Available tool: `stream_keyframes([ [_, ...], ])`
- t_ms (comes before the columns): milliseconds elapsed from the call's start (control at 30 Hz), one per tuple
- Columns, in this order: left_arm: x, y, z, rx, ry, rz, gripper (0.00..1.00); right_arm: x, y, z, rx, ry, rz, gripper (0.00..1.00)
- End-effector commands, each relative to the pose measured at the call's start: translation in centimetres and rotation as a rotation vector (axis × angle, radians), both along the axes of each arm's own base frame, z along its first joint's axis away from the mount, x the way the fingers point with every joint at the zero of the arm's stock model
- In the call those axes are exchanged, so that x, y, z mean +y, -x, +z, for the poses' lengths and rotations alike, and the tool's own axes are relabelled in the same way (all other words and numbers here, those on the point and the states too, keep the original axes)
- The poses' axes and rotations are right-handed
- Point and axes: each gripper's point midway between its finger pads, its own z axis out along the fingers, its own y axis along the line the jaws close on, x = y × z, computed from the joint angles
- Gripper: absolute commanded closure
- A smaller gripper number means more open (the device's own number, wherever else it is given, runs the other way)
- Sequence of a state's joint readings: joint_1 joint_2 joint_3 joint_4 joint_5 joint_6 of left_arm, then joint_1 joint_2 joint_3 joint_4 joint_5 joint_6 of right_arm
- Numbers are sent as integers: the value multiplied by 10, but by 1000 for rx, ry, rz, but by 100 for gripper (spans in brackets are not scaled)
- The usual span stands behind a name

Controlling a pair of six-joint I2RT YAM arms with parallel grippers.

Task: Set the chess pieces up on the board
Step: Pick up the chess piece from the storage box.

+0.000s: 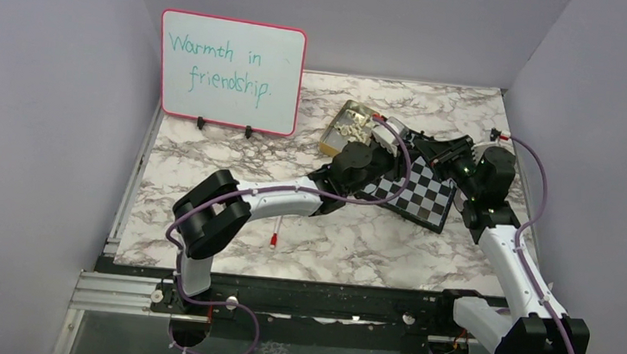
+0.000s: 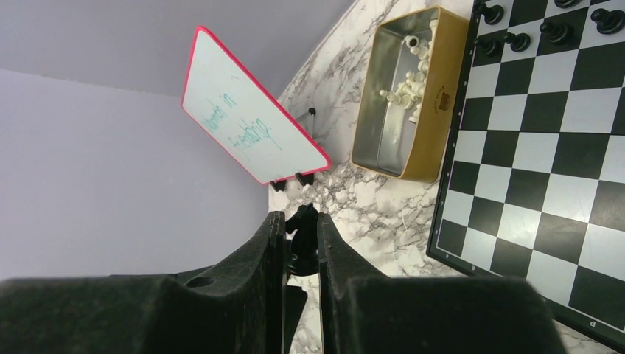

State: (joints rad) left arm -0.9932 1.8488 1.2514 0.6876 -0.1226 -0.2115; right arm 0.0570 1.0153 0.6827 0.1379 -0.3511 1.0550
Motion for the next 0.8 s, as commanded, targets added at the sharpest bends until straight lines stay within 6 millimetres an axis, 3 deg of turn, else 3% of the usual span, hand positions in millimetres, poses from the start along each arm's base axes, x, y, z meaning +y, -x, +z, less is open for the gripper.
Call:
stream_keyframes([
  [0,-6,0,18,-59,26,-12,74,20,14,17,-35,-41,109,85],
  [133,-1,-1,19,-65,21,-4,81,21,16,22,-48,-50,110,85],
  [333,7,3,16,-58,14,3,82,24,20,26,-60,-58,135,85],
  [633,12,5,24,-29,53,14,52,25,19,31,-72,-79,140,85],
  [767,11,3,23,-34,48,13,50,26,23,34,-79,-80,142,85],
])
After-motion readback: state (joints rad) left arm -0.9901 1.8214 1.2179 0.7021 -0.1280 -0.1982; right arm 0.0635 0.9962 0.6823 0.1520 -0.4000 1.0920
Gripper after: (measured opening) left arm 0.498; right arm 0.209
